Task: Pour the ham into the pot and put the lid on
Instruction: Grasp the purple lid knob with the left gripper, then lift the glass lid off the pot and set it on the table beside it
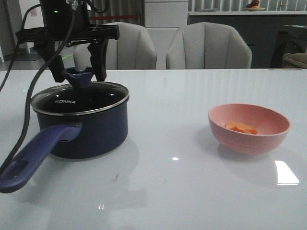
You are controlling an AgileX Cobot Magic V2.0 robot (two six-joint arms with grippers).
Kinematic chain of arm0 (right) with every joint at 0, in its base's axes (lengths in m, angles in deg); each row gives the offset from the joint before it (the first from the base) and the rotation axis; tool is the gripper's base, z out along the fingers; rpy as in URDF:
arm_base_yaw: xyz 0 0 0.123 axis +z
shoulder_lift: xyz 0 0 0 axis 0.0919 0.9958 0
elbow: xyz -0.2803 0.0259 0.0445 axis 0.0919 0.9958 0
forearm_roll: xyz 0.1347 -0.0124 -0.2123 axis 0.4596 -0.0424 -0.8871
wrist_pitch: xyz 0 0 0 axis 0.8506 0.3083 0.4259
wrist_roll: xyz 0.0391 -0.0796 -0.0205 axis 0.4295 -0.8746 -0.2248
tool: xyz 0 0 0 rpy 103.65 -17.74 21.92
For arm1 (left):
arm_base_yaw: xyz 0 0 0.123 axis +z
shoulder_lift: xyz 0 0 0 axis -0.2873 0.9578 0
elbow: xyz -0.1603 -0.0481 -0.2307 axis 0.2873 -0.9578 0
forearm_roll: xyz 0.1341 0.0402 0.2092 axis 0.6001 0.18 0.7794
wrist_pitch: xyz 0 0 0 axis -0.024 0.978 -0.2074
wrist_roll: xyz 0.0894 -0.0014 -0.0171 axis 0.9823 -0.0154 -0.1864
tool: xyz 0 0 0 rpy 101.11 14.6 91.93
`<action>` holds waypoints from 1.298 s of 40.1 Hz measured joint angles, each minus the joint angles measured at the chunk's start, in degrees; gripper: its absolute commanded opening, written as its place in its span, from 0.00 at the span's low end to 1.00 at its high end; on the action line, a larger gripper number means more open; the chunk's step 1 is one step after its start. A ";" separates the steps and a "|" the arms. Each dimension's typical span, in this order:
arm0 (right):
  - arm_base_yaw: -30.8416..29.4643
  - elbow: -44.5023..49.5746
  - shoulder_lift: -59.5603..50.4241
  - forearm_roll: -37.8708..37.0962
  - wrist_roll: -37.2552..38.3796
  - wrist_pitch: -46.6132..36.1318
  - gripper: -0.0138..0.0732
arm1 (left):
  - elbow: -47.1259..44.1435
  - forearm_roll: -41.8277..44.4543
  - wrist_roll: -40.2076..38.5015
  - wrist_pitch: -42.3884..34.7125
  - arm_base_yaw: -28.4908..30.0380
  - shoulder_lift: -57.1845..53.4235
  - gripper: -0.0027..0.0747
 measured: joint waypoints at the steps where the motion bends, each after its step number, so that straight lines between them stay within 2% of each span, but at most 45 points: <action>1: 0.00 0.00 0.00 0.00 0.00 0.00 0.33 | 0.00 0.00 0.00 0.22 0.00 -0.14 0.36; 15: 0.00 0.00 0.00 0.00 0.00 0.00 0.33 | 0.00 0.38 3.36 1.10 1.76 -4.75 0.36; 27: 0.00 0.00 0.00 0.00 0.00 0.00 0.33 | -1.38 0.40 7.38 1.34 9.00 -10.05 0.36; 34: 0.00 0.00 0.00 0.00 0.00 0.00 0.33 | -9.53 0.61 9.51 0.57 15.29 -15.26 0.36; 46: 0.00 0.00 0.00 0.00 0.00 0.00 0.33 | -28.55 -4.25 13.91 -10.02 27.15 -19.79 0.36; 52: 0.00 0.00 0.00 0.00 0.00 0.00 0.33 | -34.83 -4.99 14.70 -15.10 30.15 -19.79 0.37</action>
